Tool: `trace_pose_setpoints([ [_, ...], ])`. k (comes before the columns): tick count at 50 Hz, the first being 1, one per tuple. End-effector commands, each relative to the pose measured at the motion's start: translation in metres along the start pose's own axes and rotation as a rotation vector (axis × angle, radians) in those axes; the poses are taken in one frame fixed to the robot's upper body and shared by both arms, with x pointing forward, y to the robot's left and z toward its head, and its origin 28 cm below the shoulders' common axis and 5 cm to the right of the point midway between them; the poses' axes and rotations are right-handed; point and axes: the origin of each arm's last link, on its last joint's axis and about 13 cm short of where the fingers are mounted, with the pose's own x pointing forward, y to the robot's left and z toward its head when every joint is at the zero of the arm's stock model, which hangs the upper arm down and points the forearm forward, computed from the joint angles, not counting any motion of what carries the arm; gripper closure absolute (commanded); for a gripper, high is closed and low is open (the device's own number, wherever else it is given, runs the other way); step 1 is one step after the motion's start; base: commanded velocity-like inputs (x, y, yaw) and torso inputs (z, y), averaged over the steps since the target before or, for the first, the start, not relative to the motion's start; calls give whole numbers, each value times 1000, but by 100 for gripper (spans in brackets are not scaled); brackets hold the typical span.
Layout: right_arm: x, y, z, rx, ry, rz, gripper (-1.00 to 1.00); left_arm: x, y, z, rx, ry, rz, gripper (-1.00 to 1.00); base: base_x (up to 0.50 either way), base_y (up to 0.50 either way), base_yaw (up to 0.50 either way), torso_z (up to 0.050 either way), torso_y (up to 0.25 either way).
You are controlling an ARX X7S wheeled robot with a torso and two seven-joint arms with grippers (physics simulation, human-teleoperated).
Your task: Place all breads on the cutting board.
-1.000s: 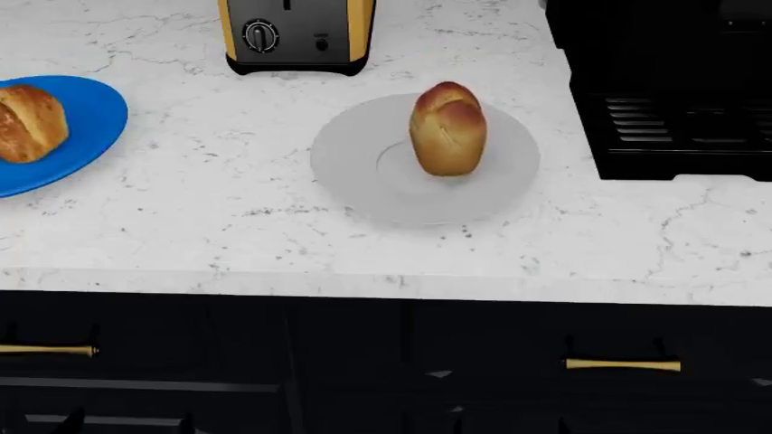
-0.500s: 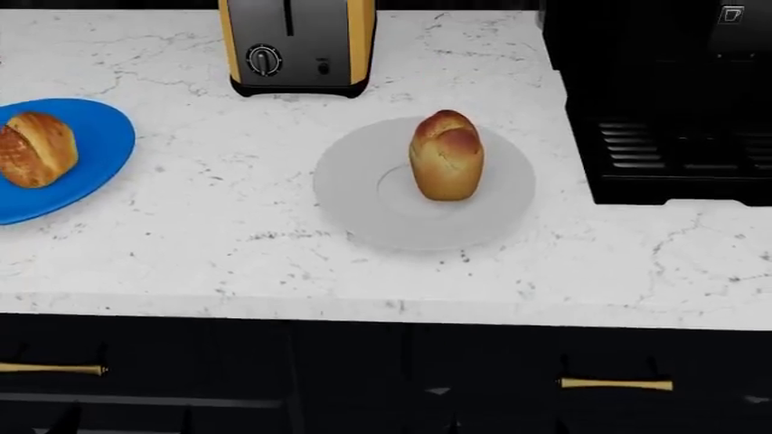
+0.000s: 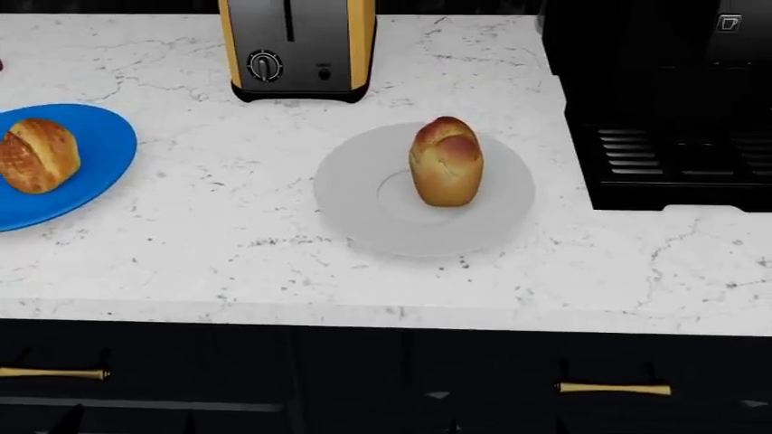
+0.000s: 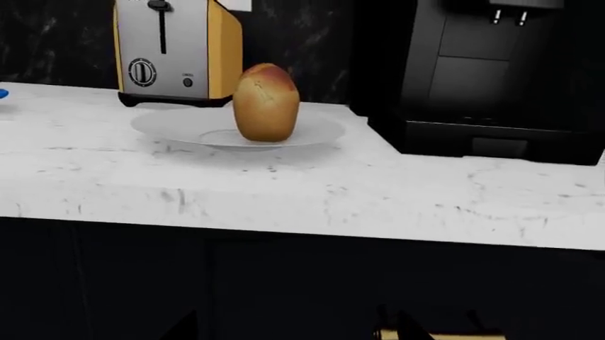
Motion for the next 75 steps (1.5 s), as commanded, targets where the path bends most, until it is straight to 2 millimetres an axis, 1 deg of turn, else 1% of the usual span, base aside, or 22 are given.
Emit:
trace_pose_setpoints([
  [1, 0, 0, 0, -10, -6, -1, -100, 1, 0, 0, -6, -2, -5, -100, 0, 188, 0, 0, 0],
  [18, 2, 0, -1, -8, -12, 0, -100, 4, 0, -1, 10, 0, 3, -100, 0, 485, 0, 0, 0],
  [24, 4, 0, -1, 3, -9, -6, -100, 5, 0, -2, 11, 13, 12, -100, 0, 59, 0, 0, 0],
  [28, 8, 0, -5, 8, 15, -4, -100, 11, 1, -6, 30, 37, 16, -100, 0, 0, 0, 0, 0],
  [30, 13, -1, -6, 40, 30, 11, -100, 17, 2, -10, 32, 58, 27, -100, 0, 0, 0, 0, 0],
  [32, 18, -3, -3, 60, 43, 11, -100, 21, 4, -7, 24, 80, 23, -100, 0, 0, 0, 0, 0],
  [33, 18, -4, -1, 61, 41, 10, -100, 22, 4, -4, 16, 82, 23, -100, 0, 0, 0, 0, 0],
  [35, 21, -6, 15, 53, 17, 13, -100, 24, 7, 10, 8, 82, 29, -100, 0, 0, 0, 0, 0],
  [39, 27, -10, 32, 33, -4, 8, -100, 30, 8, 34, 16, 72, 27, -100, 0, 0, 0, 0, 0],
  [43, 37, -15, 62, 25, -43, -1, -100, 38, 10, 60, 33, 65, 19, -100, 0, 0, 0, 0, 0],
  [44, 40, -16, 69, 16, -51, 0, -100, 40, 11, 67, 9, 68, 14, -100, 0, 0, 0, 0, 0],
  [45, 41, -16, 74, 16, -54, 1, -100, 40, 12, 70, 12, 71, 16, -100, 0, 0, 0, 0, 0],
  [47, 43, -18, 89, 1, -65, 0, -100, 42, 13, 84, 20, 74, 13, -100, 0, 0, 0, 0, 0],
  [52, 45, -24, 109, -12, -76, -4, -100, 42, 15, 109, 42, 74, -2, -100, 0, 0, 0, 0, 0],
  [56, 40, -28, 123, -21, -98, -7, -100, 39, 15, 124, 60, 73, -15, -100, 0, 0, 0, 0, 0],
  [58, 35, -29, 133, -27, -116, -5, -100, 34, 15, 135, 65, 70, -13, -100, 0, 0, 0, 0, 0],
  [61, 30, -29, 140, -33, -132, -1, -100, 25, 16, 148, 66, 32, 4, -100, 0, 0, 0, 0, 0],
  [68, 18, -28, 153, -38, -161, 18, -100, 10, 16, 170, 63, 5, 5, -100, 0, 0, 0, 0, 0],
  [69, 13, -33, 173, -44, -183, 7, -100, -1, 21, 192, 32, -74, 59, -100, 0, 0, 0, 0, 0],
  [70, 12, -33, 175, -45, -182, 7, -100, -3, 21, 193, 46, -37, 59, -100, 0, 0, 0, 0, 0],
  [74, 12, -33, 177, -42, -189, 8, -100, -3, 21, 194, 47, -42, 55, -100, 0, 0, 0, 0, 0],
  [75, 7, -33, 190, -46, -211, 13, -100, -2, 26, 206, 52, -78, 133, -100, 0, 0, 0, 0, 0],
])
